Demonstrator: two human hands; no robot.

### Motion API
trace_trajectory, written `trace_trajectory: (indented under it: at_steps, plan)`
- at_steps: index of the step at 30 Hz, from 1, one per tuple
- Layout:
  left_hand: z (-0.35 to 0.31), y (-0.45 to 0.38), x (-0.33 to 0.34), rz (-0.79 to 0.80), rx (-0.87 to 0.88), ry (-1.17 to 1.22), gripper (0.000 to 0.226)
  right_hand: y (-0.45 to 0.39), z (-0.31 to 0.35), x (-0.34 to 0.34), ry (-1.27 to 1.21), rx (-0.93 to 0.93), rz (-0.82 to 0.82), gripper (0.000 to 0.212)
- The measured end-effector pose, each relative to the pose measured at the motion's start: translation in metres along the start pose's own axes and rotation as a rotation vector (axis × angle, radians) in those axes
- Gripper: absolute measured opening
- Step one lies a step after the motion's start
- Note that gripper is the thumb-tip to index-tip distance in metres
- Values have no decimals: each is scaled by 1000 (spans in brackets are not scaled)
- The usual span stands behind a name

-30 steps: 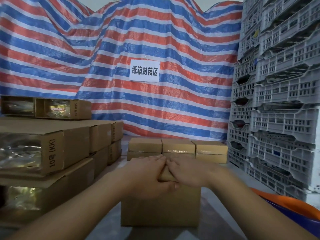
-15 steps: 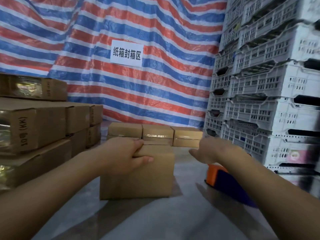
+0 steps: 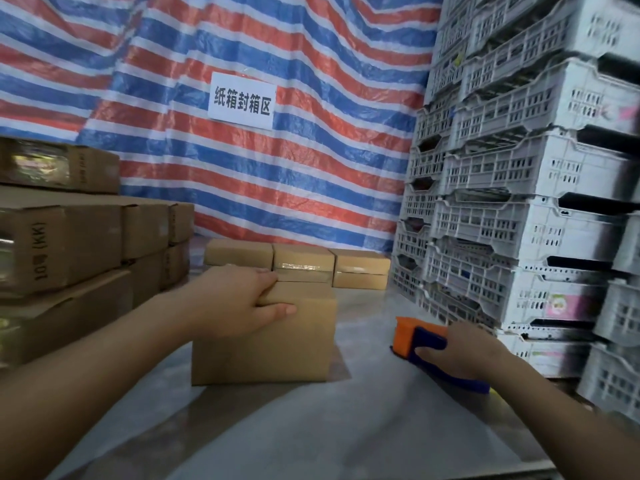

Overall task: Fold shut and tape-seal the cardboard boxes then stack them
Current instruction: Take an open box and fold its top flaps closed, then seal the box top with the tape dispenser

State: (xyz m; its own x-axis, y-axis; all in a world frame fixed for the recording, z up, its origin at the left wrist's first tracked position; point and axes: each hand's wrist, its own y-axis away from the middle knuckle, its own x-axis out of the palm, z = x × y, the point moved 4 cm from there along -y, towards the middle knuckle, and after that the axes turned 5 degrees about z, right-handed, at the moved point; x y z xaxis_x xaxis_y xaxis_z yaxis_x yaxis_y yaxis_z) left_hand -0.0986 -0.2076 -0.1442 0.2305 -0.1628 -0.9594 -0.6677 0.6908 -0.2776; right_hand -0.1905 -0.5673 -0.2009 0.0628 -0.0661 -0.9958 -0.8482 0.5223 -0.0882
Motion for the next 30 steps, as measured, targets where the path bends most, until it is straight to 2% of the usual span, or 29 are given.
trace_trajectory:
  at_steps: [3,5,9,11,15,17,20,26,30]
  plan:
    - [-1,0,0,13,-9,19,90,3,11,-12,-86,-38,-74,47]
    - [0,1,0,27,-21,39,87,4,26,-35,-241,-95,-130,47]
    - [1,2,0,53,-48,137,79,5,66,-98,-884,-135,-216,54]
    - [0,2,-2,51,-61,233,68,10,89,-130,-1066,-196,-191,56]
    - [3,2,-3,56,-106,367,57,23,139,-170,-1268,-380,39,69]
    - [5,2,-4,77,-137,450,53,24,159,-176,-1312,-454,116,81]
    - [8,0,-6,110,-167,540,48,23,179,-173,-1376,-508,226,85]
    - [10,-4,-11,167,-173,613,38,15,188,-151,-1286,-517,437,73]
    - [9,-2,-20,143,-204,788,33,15,186,-148,-1255,-552,485,68]
